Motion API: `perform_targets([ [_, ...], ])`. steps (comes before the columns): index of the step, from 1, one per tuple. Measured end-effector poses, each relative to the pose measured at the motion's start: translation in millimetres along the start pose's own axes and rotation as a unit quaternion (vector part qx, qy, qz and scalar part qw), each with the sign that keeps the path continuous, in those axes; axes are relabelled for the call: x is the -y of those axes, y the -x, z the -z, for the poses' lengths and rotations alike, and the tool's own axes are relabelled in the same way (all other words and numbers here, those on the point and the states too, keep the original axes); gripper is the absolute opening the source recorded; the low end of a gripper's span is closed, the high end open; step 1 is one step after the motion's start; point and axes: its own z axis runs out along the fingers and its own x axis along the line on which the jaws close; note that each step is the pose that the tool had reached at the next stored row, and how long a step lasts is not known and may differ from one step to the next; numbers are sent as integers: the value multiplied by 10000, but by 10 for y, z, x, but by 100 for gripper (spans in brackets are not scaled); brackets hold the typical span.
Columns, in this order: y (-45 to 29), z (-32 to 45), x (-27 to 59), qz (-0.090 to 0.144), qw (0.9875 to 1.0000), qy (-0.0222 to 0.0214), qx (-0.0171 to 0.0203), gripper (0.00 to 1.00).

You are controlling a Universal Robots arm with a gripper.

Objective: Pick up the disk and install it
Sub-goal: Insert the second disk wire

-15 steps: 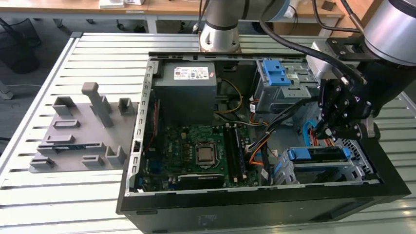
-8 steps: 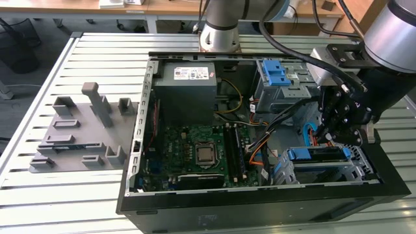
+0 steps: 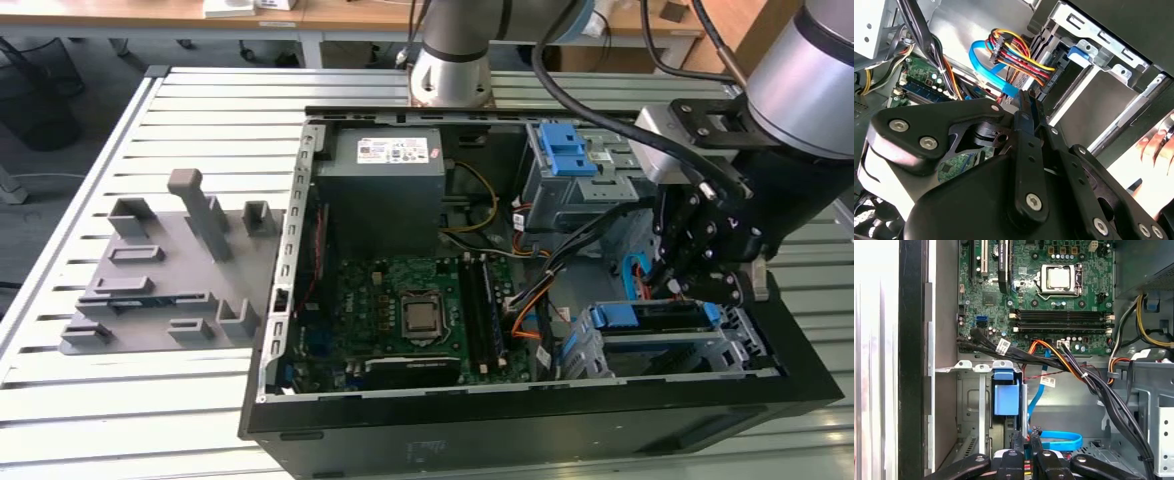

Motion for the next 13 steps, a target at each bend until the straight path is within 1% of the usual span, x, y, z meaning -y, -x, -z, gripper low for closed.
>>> perform_targets([
  [5, -28, -18, 1, 0, 10000, 0, 0, 17],
  [13, -37, -29, 1, 1, 10000, -4, 0, 17],
])
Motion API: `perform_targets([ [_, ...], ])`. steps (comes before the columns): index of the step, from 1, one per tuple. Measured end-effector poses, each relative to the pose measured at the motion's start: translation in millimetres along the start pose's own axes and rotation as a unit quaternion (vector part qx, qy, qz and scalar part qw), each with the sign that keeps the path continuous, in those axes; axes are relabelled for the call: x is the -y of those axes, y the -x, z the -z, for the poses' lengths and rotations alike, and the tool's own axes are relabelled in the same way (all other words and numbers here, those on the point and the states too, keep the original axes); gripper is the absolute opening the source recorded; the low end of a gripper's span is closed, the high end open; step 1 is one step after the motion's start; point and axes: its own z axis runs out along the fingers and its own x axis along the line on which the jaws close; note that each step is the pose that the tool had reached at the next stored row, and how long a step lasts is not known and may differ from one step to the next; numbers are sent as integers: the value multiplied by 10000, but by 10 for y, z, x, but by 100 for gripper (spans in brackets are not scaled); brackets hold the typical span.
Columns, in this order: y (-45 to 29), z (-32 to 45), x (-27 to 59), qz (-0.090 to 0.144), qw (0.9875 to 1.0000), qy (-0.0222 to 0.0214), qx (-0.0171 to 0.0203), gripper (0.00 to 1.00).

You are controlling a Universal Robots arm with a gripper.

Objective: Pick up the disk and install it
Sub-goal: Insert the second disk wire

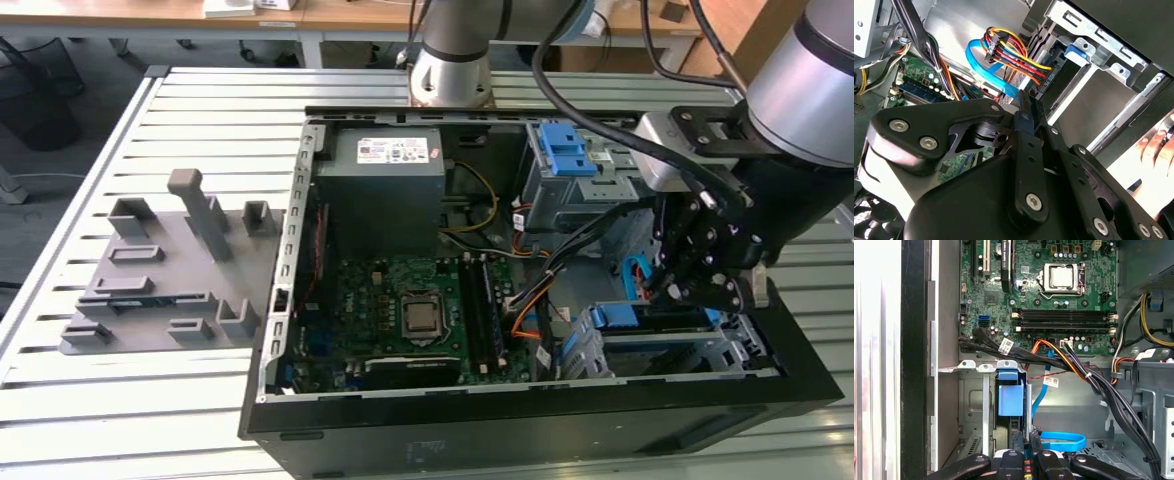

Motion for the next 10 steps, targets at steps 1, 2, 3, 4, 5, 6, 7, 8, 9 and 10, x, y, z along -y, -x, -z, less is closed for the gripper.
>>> perform_targets([
  [1, -4, -1, 0, 0, 10000, -1, -1, 17],
  [2, -6, -5, 0, 0, 10000, -2, 0, 17],
  [3, -8, -7, 0, 0, 10000, -2, 0, 17],
  [4, -11, -8, 0, 0, 10000, -3, -1, 17],
  [5, -15, -9, 0, 0, 10000, -3, -2, 17],
  [6, -19, -11, 0, 0, 10000, -4, -2, 17],
  [7, -23, -13, 0, 0, 10000, -4, -1, 17],
  [8, -26, -14, 0, 0, 10000, -4, -1, 17],
  [9, -27, -17, 0, -1, 10000, -4, -1, 17],
  [10, -30, -19, 0, -1, 10000, -4, 0, 17],
])
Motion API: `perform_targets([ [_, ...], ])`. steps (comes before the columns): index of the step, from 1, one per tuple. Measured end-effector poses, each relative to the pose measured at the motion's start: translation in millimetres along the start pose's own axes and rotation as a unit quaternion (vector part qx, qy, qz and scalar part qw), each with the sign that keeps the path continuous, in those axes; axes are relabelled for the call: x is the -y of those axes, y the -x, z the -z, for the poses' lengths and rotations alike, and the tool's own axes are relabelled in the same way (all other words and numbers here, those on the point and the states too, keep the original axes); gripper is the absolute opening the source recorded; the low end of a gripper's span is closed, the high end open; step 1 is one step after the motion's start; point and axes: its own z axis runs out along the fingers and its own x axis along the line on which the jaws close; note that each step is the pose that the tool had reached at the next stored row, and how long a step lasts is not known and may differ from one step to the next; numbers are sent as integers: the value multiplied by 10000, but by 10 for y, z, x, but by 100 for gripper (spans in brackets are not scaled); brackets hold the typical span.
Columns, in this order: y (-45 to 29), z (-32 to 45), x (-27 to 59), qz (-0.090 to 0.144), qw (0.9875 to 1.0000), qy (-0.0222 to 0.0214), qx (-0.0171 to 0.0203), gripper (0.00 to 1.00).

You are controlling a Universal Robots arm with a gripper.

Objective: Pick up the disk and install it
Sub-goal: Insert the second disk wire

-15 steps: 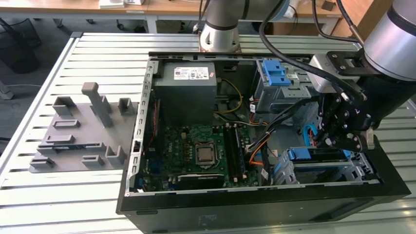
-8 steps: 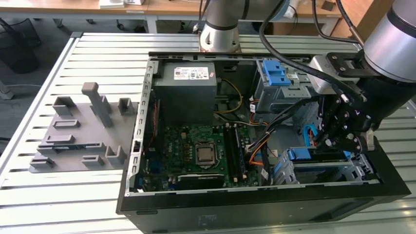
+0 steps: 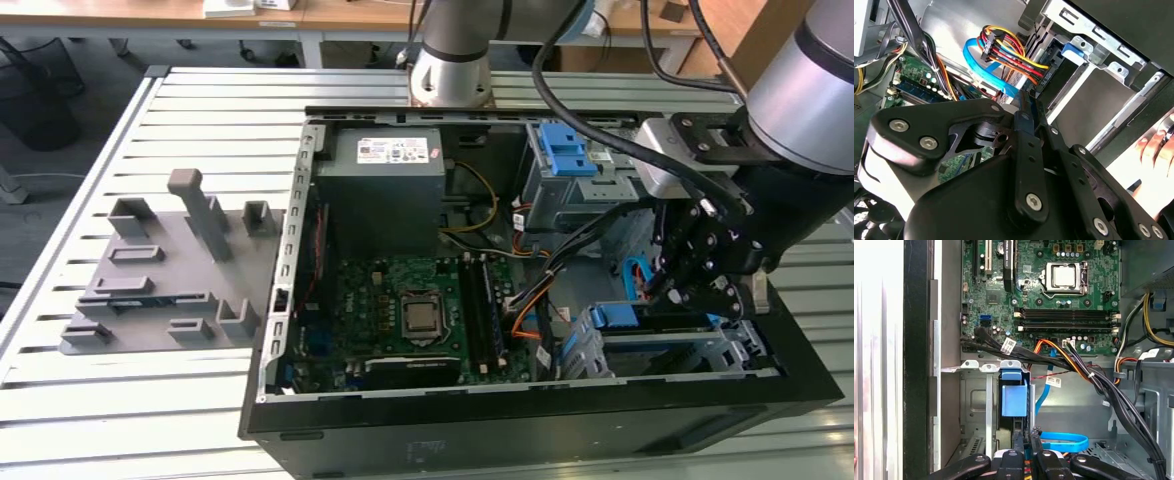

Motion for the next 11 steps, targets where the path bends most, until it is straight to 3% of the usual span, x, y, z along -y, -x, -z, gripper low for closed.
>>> perform_targets([
  [11, -3, -12, 14, 0, 10000, 0, -1, 17],
])
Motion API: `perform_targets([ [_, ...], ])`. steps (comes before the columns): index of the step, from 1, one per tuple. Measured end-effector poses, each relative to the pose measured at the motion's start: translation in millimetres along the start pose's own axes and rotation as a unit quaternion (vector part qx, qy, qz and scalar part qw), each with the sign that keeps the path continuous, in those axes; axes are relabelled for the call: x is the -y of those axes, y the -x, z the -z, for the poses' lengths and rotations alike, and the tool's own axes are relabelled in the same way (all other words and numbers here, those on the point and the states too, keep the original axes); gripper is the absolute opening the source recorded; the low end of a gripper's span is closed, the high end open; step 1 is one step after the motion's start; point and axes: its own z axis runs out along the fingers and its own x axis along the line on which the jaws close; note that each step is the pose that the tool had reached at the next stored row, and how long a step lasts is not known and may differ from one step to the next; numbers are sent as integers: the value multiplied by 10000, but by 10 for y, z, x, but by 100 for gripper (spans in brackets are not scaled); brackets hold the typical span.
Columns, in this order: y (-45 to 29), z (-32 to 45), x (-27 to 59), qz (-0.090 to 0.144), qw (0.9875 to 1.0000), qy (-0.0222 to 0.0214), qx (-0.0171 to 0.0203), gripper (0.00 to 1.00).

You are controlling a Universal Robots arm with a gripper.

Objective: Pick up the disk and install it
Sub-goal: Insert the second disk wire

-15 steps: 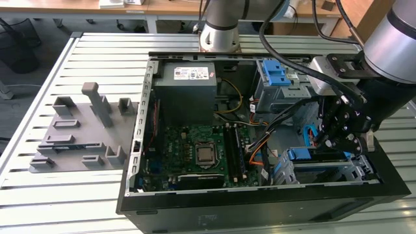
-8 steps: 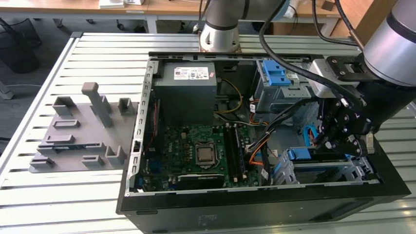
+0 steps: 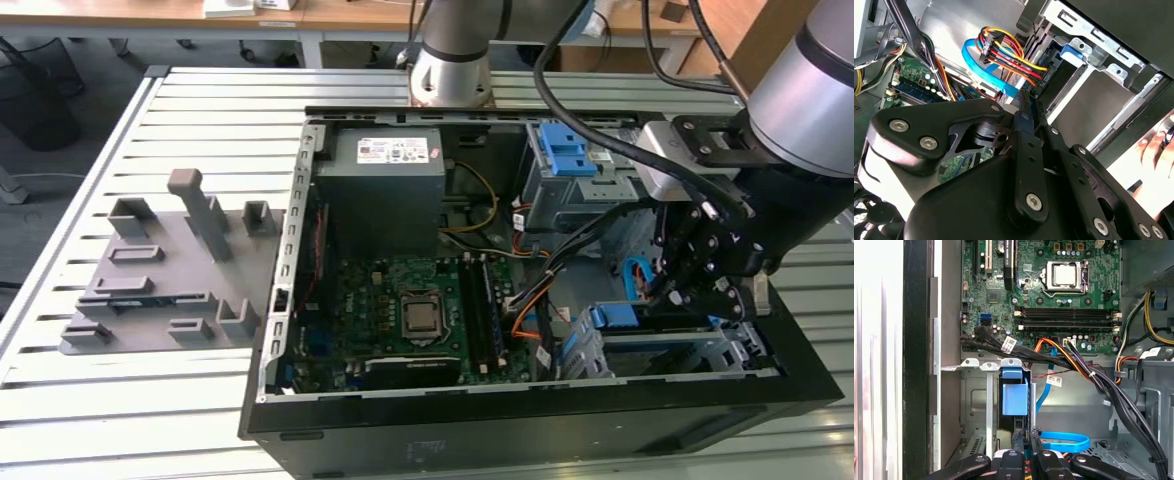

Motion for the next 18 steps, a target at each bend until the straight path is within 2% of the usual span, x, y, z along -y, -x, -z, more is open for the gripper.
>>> perform_targets([
  [18, -5, -37, 1, 0, 10000, 0, 8, 17],
])
